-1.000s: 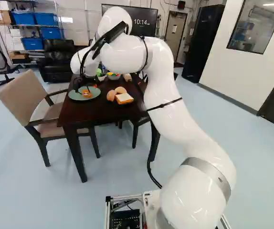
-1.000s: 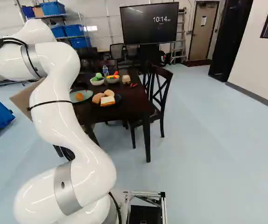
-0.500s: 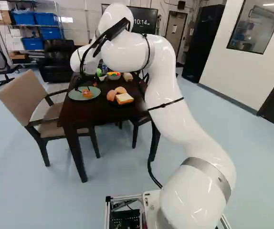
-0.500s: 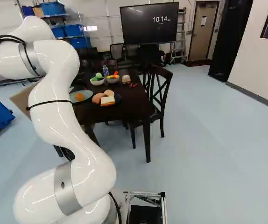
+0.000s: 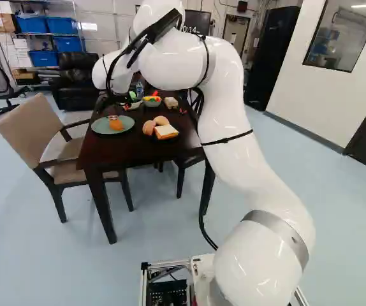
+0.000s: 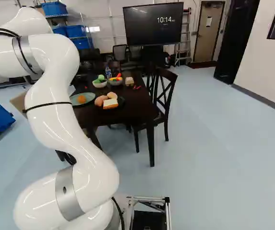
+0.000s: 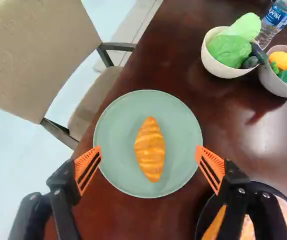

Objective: Move the croissant to the empty plate

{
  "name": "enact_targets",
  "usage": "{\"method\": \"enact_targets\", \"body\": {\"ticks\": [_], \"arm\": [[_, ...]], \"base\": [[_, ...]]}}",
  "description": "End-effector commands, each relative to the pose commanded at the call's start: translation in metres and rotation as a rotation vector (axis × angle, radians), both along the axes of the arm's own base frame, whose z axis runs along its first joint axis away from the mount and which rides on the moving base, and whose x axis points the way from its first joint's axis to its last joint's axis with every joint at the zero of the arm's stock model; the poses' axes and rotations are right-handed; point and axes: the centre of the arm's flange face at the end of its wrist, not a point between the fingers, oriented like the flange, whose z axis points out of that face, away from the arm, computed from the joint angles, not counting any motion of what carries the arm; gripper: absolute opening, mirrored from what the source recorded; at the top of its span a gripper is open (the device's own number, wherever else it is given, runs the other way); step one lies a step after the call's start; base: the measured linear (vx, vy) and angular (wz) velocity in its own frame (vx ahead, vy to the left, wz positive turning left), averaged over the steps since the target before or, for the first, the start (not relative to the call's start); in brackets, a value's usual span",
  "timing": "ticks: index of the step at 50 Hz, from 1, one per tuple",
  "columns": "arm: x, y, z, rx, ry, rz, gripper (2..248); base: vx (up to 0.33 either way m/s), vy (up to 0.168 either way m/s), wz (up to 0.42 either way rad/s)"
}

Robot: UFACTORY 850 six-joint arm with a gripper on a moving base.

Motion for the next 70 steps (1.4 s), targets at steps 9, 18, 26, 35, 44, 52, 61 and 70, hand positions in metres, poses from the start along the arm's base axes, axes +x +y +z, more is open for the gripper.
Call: {"method": "enact_targets", "body": {"ticks": [9,18,26,35,44,52,61,70], "arm": [[-0.006,-0.001,0.012,0.006,-0.01,0.003,247],[-0.012,-0.003,0.025,0.013,-0.02,0.005,247],[-0.014,-0.004,0.035,0.02,-0.032,0.006,247],[-0.016,-0.005,0.047,0.029,-0.045,0.006,247],[-0.017,-0.006,0.052,0.033,-0.051,0.006,247],[-0.017,-0.006,0.052,0.033,-0.051,0.006,247],[-0.017,-0.006,0.052,0.033,-0.052,0.005,247],[-0.018,-0.009,0.051,0.035,-0.054,0.002,247]], "base": [[0.0,0.0,0.0],[0.0,0.0,0.0],[0.0,0.0,0.0],[0.0,0.0,0.0],[0.0,0.0,0.0],[0.0,0.0,0.0],[0.0,0.0,0.0],[0.0,0.0,0.0]]}}
